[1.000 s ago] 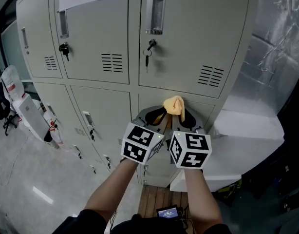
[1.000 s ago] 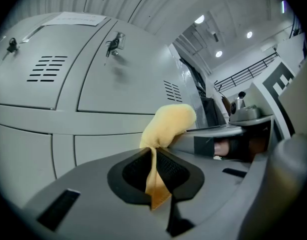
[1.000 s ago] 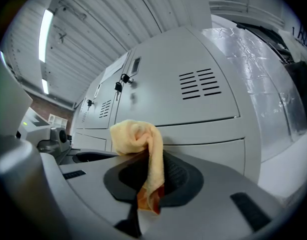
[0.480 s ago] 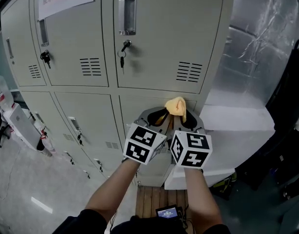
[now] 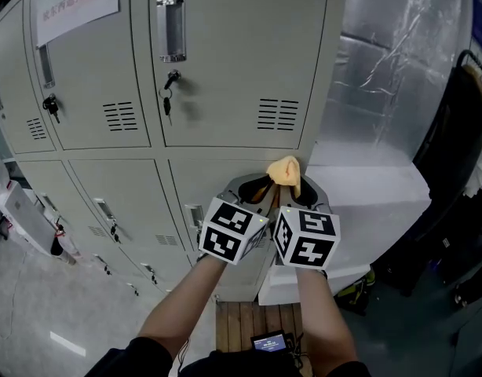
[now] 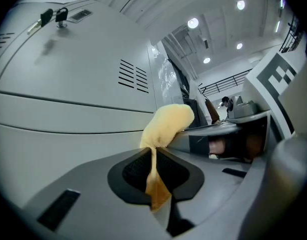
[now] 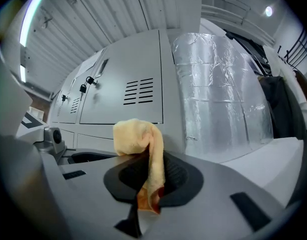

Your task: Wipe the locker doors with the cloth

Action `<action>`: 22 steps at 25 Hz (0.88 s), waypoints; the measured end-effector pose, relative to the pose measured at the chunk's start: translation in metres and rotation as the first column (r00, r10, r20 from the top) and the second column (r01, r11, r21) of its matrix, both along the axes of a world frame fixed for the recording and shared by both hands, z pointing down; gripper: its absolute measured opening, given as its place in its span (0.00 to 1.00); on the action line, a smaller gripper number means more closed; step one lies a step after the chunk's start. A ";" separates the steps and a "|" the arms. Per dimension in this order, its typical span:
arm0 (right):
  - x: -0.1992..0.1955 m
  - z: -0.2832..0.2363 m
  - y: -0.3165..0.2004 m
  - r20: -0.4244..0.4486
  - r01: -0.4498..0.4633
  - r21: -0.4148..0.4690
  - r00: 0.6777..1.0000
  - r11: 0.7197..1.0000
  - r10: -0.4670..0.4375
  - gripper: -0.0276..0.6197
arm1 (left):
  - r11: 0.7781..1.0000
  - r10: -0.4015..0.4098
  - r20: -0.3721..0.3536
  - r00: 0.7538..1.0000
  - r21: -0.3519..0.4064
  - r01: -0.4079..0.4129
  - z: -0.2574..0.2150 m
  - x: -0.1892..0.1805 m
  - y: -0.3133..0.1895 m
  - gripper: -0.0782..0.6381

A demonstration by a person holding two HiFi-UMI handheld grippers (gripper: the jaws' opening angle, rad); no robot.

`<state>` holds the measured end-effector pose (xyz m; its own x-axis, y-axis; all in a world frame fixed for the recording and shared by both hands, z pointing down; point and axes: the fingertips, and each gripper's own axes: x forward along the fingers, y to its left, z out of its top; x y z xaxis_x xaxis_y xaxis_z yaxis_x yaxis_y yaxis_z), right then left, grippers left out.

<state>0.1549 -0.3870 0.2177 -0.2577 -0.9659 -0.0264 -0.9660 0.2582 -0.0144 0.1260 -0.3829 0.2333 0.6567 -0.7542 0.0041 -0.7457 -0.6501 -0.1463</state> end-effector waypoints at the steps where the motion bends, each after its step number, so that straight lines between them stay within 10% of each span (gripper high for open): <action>1: 0.003 0.000 0.000 -0.002 -0.007 -0.003 1.000 1.000 0.007 0.15 | 1.000 0.007 -0.001 1.000 -0.001 -0.007 0.000 0.003 0.000 0.17; 22: 0.013 0.002 0.005 0.032 -0.008 0.011 0.999 1.000 0.008 0.15 | 0.999 0.043 -0.026 0.999 -0.007 -0.043 0.001 0.013 0.005 0.17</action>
<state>0.1678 -0.3818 0.2200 -0.2486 -0.9675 -0.0456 -0.9672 0.2505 -0.0423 0.1390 -0.3783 0.2344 0.6887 -0.7250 -0.0076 -0.7202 -0.6829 -0.1226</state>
